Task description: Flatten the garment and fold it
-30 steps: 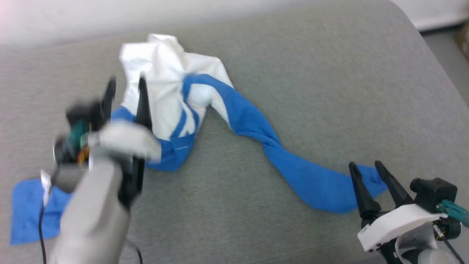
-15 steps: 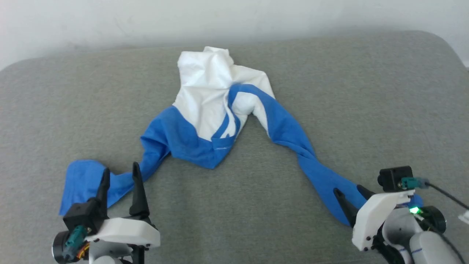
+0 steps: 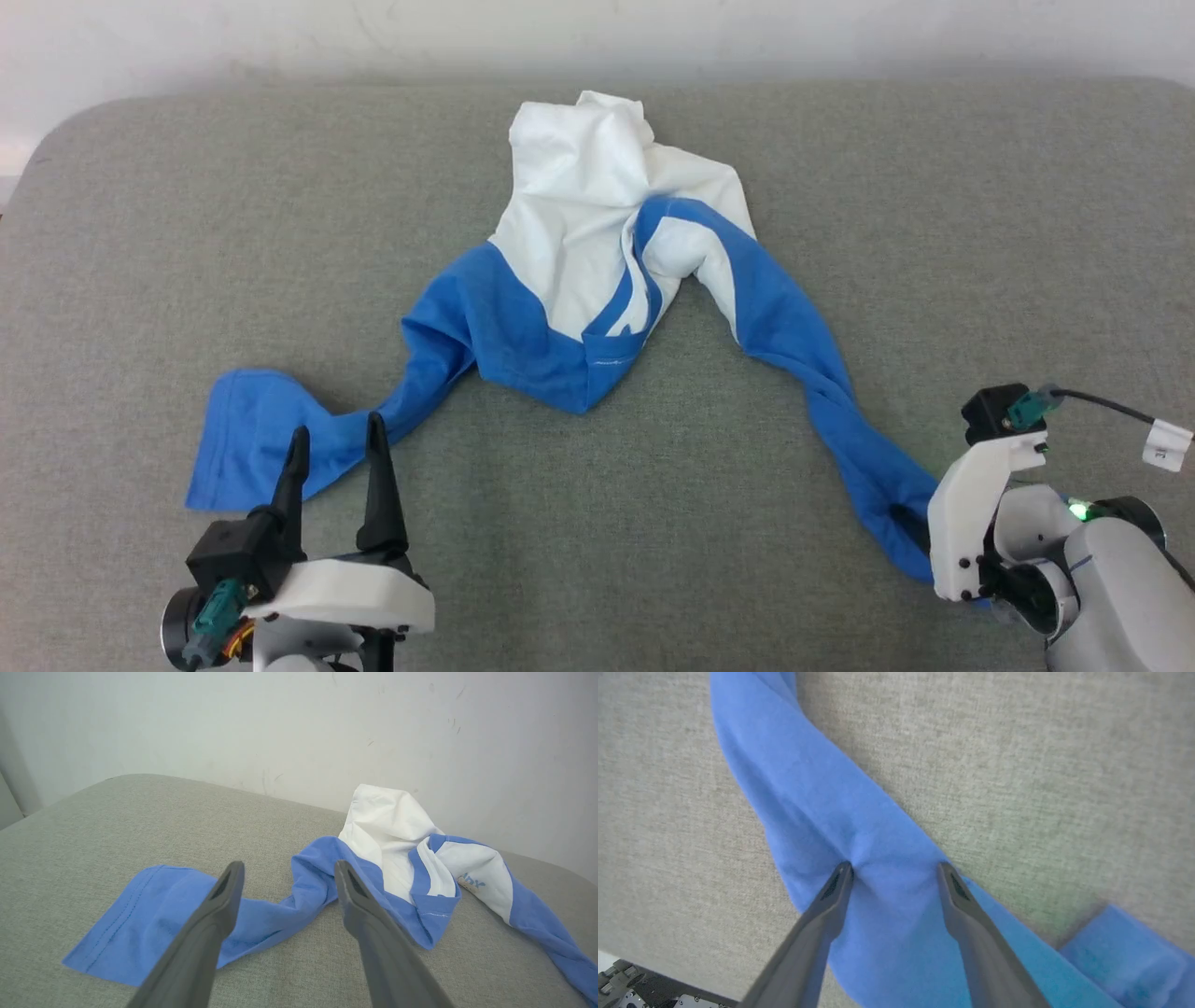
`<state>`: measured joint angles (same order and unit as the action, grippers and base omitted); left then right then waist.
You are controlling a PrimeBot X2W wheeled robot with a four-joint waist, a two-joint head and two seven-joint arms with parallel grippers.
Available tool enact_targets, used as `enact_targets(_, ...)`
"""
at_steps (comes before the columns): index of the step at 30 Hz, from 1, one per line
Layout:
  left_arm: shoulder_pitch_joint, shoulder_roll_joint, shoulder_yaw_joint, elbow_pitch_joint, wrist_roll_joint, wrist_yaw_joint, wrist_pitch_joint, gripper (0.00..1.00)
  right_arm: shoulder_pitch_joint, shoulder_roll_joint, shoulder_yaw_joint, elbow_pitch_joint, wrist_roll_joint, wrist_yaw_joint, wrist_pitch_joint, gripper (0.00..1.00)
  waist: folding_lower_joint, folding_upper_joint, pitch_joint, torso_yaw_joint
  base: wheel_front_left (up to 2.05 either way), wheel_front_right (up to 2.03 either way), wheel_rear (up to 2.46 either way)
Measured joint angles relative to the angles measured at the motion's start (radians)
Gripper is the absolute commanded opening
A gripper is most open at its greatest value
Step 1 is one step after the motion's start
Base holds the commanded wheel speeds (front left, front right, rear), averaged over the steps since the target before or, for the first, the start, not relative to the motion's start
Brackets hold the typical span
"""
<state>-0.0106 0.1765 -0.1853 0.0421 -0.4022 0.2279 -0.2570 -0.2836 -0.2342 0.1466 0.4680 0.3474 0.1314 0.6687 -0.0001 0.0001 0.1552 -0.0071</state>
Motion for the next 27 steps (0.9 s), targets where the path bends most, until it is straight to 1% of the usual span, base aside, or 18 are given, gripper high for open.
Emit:
enact_targets(2,0.000,-0.004,0.006,0.004,0.006,-0.007,0.000,1.00,-0.007,-0.006,0.005,0.001,0.017,0.000,-0.004,0.00,0.0000,0.0000,-0.001,-0.003,0.00,0.00,0.00)
enact_targets(3,0.000,-0.006,0.010,0.005,0.009,-0.008,0.000,1.00,-0.010,-0.012,0.010,-0.002,0.016,0.000,-0.024,0.00,0.0001,0.0000,-0.002,-0.006,0.00,0.00,0.00)
enact_targets(5,0.000,-0.010,0.015,0.009,0.013,-0.015,0.000,1.00,-0.016,-0.022,0.008,-0.013,-0.002,0.002,-0.093,0.00,0.0004,0.0000,-0.007,-0.014,0.00,0.00,0.00)
enact_targets(6,0.000,-0.012,0.017,0.011,0.015,-0.017,0.000,1.00,-0.019,-0.027,-0.004,-0.028,-0.024,0.002,-0.148,0.00,0.0004,0.0000,-0.011,-0.018,0.00,0.00,0.00)
enact_targets(9,0.000,-0.017,0.020,0.018,0.019,-0.025,0.000,1.00,-0.060,-0.048,-0.111,-0.090,-0.100,0.001,-0.289,0.00,0.0003,0.0000,-0.027,-0.029,0.00,0.00,0.00)
enact_targets(13,0.000,-0.023,0.024,0.025,0.019,-0.034,0.000,1.00,-0.066,-0.056,-0.270,-0.148,-0.180,0.001,-0.374,0.00,0.0002,0.0000,-0.045,-0.045,0.00,0.00,0.00)
enact_targets(16,0.000,-0.028,0.026,0.029,0.023,-0.035,0.000,1.00,-0.006,-0.047,-0.381,-0.140,-0.222,0.001,-0.392,0.00,0.0002,0.0000,-0.051,-0.054,0.00,0.00,0.00)
enact_targets(18,0.000,-0.030,0.029,0.035,0.023,-0.043,0.000,1.00,0.054,-0.026,-0.443,-0.114,-0.241,0.001,-0.408,0.00,0.0001,0.0000,-0.052,-0.058,0.00,0.00,0.00)
enact_targets(21,0.000,-0.031,0.033,0.043,0.023,-0.043,0.000,1.00,0.124,0.016,-0.519,-0.040,-0.262,0.001,-0.449,0.00,0.0002,0.0000,-0.048,-0.061,0.00,0.00,0.00)
enact_targets(22,0.000,-0.031,0.034,0.047,0.023,-0.043,0.000,1.00,0.141,0.030,-0.533,-0.011,-0.271,0.001,-0.462,0.24,0.0002,0.0000,-0.048,-0.063,0.00,0.00,0.00)
enact_targets(23,0.000,-0.031,0.035,0.050,0.023,-0.044,0.000,1.00,0.153,0.046,-0.541,0.018,-0.272,0.001,-0.471,0.24,0.0002,0.0000,-0.048,-0.064,0.00,0.00,0.00)
enact_targets(24,0.000,-0.031,0.037,0.053,0.023,-0.044,0.000,1.00,0.160,0.064,-0.546,0.046,-0.272,0.001,-0.478,0.45,0.0001,0.0000,-0.048,-0.067,0.00,0.00,0.00)
enact_targets(25,0.000,-0.030,0.039,0.055,0.023,-0.044,0.000,1.00,0.164,0.080,-0.544,0.070,-0.271,0.001,-0.487,1.00,0.0002,0.0000,-0.049,-0.069,0.00,0.00,0.00)
enact_targets(27,0.000,-0.030,0.040,0.059,0.023,-0.044,0.000,1.00,0.165,0.102,-0.535,0.095,-0.248,0.001,-0.517,1.00,0.0001,0.0000,-0.051,-0.073,0.00,0.00,0.00)
